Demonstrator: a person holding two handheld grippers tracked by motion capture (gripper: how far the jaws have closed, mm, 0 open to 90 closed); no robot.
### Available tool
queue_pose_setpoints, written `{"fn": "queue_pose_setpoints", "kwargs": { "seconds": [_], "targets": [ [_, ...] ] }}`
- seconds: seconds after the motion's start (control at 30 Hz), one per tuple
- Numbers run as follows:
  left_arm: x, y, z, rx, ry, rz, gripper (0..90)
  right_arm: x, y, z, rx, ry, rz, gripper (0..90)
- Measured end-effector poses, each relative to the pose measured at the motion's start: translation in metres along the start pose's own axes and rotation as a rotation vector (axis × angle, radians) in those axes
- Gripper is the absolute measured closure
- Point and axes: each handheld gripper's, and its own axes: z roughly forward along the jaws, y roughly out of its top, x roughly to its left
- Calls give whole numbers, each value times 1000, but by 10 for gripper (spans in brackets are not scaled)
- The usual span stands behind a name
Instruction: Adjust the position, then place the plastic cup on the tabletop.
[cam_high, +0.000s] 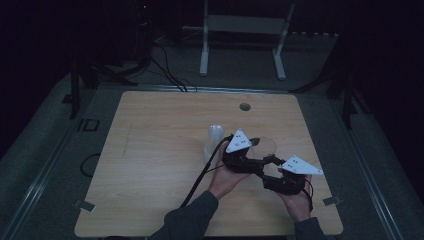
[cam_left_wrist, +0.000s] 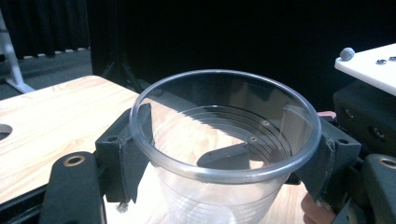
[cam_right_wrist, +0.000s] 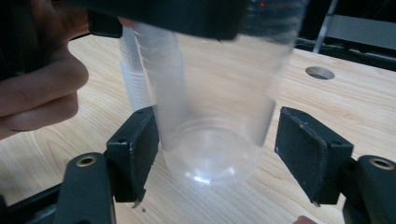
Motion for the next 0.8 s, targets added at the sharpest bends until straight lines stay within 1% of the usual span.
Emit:
{"fn": "queue_pose_setpoints", "kwargs": {
  "seconds": [0.03,0.07,0.1,0.27,0.4,0.6,0.7,0.8],
  "targets": [
    [0,0,0,0,0,0,265,0,-1,-1,1,-3,1,294],
    [-1,0,0,-1,16,12,265,-1,-1,-1,2,-6,-1,290],
    [-1,0,0,1,20,18,266,-1,-2,-2,3,-7,-1,289],
    [-1,0,0,1,35,25,266,-2,-4,-4,6,-10,1,286],
    [-2,-1,-1,2,61,40,266,-3,-5,-5,6,-15,5,286],
    [-2,-1,-1,0,72,47,266,-4,-6,-7,5,-20,11,286],
    [-4,-1,-1,3,86,64,266,-5,-7,-7,7,-24,14,286],
    [-4,-2,-1,3,95,66,267,-6,-9,-8,7,-28,18,286]
  ]
}}
